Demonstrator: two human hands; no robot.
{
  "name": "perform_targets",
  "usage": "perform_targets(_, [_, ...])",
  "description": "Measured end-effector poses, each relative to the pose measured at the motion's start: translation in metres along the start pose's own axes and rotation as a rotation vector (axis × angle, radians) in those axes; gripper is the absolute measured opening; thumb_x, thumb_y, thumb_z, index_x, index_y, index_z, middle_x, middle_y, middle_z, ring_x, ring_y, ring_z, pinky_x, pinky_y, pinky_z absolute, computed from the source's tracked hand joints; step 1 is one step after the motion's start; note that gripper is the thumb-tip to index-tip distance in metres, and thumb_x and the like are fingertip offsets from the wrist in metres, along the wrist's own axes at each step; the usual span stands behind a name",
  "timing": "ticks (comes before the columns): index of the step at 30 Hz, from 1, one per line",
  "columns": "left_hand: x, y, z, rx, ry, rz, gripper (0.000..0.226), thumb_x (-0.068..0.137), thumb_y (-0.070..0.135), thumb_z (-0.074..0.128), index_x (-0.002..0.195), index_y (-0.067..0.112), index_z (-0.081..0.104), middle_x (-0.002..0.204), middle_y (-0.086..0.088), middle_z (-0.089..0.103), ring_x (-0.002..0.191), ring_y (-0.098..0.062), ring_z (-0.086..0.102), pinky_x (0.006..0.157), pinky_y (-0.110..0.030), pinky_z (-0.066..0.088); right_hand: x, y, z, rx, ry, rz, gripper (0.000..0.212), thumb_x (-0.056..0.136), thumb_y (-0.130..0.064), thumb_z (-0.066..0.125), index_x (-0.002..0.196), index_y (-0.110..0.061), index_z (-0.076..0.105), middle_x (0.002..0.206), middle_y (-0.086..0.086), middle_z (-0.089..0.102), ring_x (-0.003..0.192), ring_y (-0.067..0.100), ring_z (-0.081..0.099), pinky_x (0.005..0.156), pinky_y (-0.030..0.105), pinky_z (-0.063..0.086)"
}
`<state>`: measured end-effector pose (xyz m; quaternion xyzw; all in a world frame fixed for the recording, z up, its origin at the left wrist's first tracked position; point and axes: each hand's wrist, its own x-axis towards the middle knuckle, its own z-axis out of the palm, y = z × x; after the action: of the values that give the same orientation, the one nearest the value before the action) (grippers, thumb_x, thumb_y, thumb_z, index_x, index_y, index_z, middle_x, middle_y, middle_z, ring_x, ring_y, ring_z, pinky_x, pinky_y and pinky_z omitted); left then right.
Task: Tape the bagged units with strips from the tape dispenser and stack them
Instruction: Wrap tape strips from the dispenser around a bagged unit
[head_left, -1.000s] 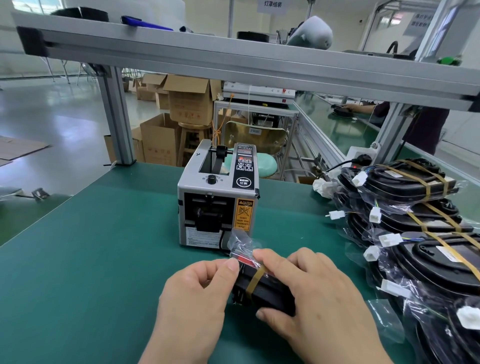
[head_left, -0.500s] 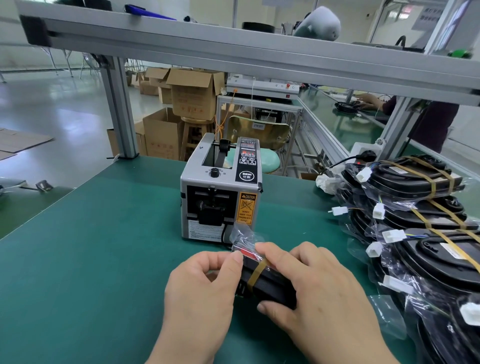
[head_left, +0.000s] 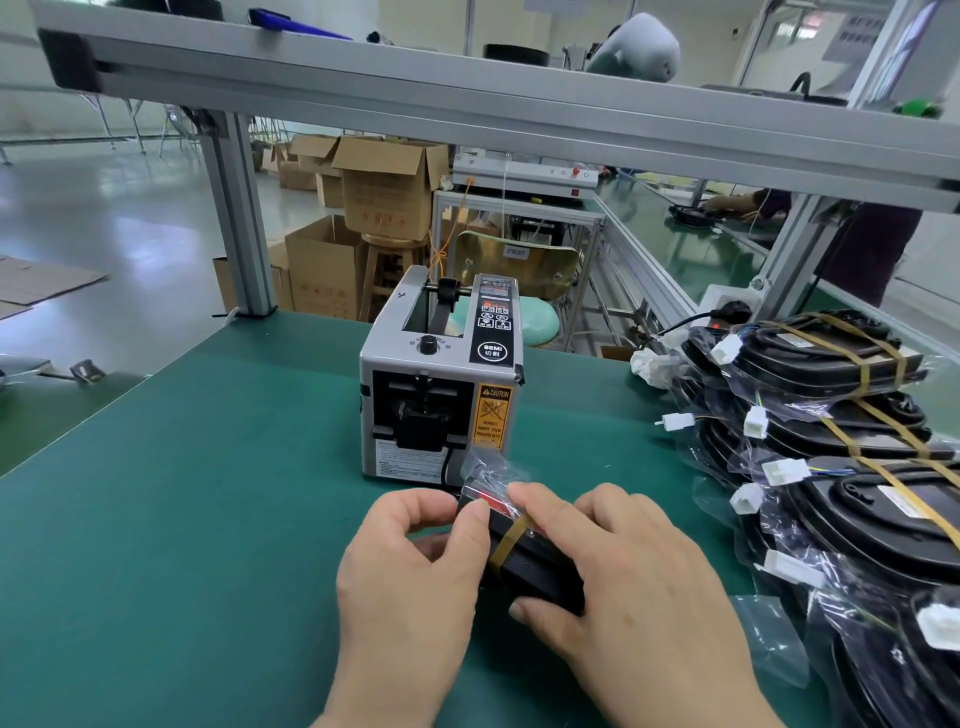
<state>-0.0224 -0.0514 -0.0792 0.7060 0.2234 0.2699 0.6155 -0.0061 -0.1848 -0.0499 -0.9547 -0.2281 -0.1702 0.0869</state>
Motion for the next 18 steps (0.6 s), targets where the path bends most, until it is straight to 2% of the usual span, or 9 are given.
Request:
perform_targets(3, [0.006,-0.004,-0.001,-0.199,-0.076,-0.114,0.025,0.075,0.022,0.076,0.094,0.023,0.06,0.079,0.009,0.07,0.067,0.01,0.063,0.054,-0.002,0.042,0.0,0.001,0.001,0.002,0.006,-0.005,0.087,0.03,-0.06,0.086,0.112,-0.044,0.063,0.071,-0.012,0.051,0.06,0.014,0.054,0.048,0.022,0.039])
perform_targets(6, [0.009,-0.008,-0.001,-0.293,-0.339,-0.137,0.036,0.078,0.024,0.072,0.111,0.033,0.062,0.1,0.012,0.072,0.091,0.002,0.066,0.074,-0.012,0.048,0.0,0.003,0.001,-0.013,0.023,-0.032,0.088,0.03,-0.063,0.084,0.113,-0.047,0.06,0.071,-0.014,0.051,0.061,0.012,0.054,0.049,0.021,0.039])
perform_targets(7, [0.01,-0.008,-0.001,-0.301,-0.446,-0.119,0.034,0.08,0.027,0.069,0.112,0.037,0.065,0.105,0.011,0.072,0.097,-0.002,0.066,0.079,-0.014,0.048,0.0,0.004,0.001,-0.019,0.033,-0.044,0.088,0.031,-0.063,0.083,0.114,-0.047,0.06,0.072,-0.014,0.051,0.061,0.012,0.054,0.049,0.021,0.04])
perform_targets(9, [0.011,-0.004,0.0,-0.347,-0.575,-0.095,0.027,0.081,0.034,0.06,0.106,0.035,0.071,0.105,0.003,0.073,0.096,-0.01,0.066,0.081,-0.019,0.049,0.001,0.006,0.0,-0.011,0.052,-0.063,0.089,0.032,-0.063,0.084,0.115,-0.044,0.06,0.072,-0.015,0.053,0.063,0.013,0.056,0.049,0.022,0.043])
perform_targets(12, [0.012,-0.002,0.001,-0.417,-0.57,-0.115,0.03,0.076,0.042,0.058,0.1,0.03,0.072,0.097,-0.005,0.074,0.086,-0.012,0.064,0.083,-0.029,0.047,0.004,0.009,-0.001,0.0,0.066,-0.062,0.093,0.029,-0.064,0.083,0.115,-0.036,0.06,0.072,-0.017,0.057,0.064,0.014,0.057,0.05,0.023,0.046])
perform_targets(15, [0.012,0.0,0.002,-0.45,-0.551,-0.164,0.032,0.068,0.046,0.062,0.091,0.027,0.074,0.084,-0.002,0.072,0.074,-0.009,0.062,0.076,-0.031,0.045,0.005,0.015,-0.002,-0.003,0.104,-0.093,0.089,0.028,-0.063,0.084,0.108,-0.029,0.067,0.075,-0.018,0.062,0.066,0.014,0.06,0.055,0.021,0.049])
perform_targets(16, [0.013,0.001,0.002,-0.457,-0.546,-0.182,0.032,0.066,0.045,0.063,0.089,0.026,0.074,0.081,-0.001,0.072,0.071,-0.007,0.061,0.073,-0.031,0.044,0.004,0.018,-0.001,0.006,0.134,-0.115,0.086,0.029,-0.06,0.084,0.107,-0.027,0.068,0.08,-0.017,0.065,0.069,0.015,0.062,0.059,0.021,0.05])
perform_targets(18, [0.015,0.004,0.002,-0.458,-0.543,-0.217,0.029,0.064,0.042,0.064,0.086,0.025,0.075,0.078,0.0,0.072,0.067,-0.006,0.061,0.068,-0.029,0.044,0.0,0.025,0.0,0.044,0.236,-0.145,0.08,0.038,-0.057,0.081,0.11,-0.023,0.068,0.099,-0.012,0.068,0.087,0.018,0.066,0.079,0.029,0.047])
